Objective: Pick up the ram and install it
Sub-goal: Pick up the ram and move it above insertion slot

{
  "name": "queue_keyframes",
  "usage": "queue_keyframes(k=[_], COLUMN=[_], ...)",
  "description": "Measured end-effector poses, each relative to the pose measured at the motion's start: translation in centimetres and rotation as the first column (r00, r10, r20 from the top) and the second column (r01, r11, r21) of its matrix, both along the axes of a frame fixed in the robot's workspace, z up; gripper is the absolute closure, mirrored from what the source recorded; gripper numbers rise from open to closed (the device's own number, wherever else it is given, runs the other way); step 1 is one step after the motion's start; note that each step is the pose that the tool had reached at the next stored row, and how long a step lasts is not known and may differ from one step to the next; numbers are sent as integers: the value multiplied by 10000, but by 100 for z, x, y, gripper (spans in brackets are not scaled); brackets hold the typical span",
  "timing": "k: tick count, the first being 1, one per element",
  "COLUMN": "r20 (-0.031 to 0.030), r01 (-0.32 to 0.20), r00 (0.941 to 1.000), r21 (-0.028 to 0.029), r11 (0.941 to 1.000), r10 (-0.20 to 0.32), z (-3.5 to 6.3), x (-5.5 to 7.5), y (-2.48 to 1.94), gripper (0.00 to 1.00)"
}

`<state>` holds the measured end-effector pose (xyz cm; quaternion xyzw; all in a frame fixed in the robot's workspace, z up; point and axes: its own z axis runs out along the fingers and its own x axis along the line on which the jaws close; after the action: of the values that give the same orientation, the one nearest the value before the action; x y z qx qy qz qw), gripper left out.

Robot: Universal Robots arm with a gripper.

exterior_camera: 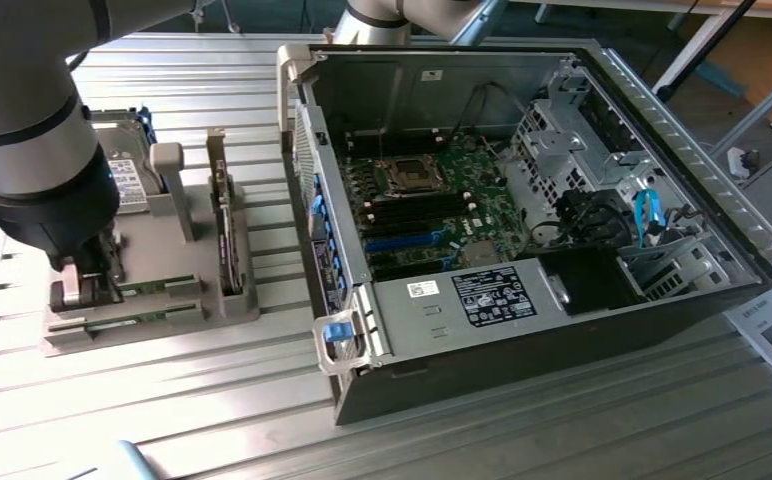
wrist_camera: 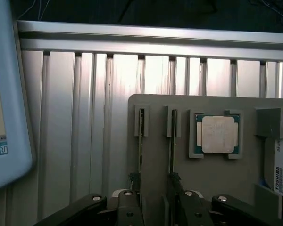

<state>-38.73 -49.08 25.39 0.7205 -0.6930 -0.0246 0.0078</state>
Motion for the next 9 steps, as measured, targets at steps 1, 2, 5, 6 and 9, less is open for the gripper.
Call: queue_keyframes(k=[1,2,5,6,9], r20=[0,0,0,0,0], r01=[0,0,0,-1,0], r00=[10000,10000,10000,10000,10000], r21=[0,0,0,0,0], r11=[10000,10000,10000,10000,10000], r10=[0,0,0,1,0], z=[-14,-28,-114,-148,-216], x=[0,0,0,0,0], y=[0,0,-1,-3,-10], gripper=[64,64,64,64,64])
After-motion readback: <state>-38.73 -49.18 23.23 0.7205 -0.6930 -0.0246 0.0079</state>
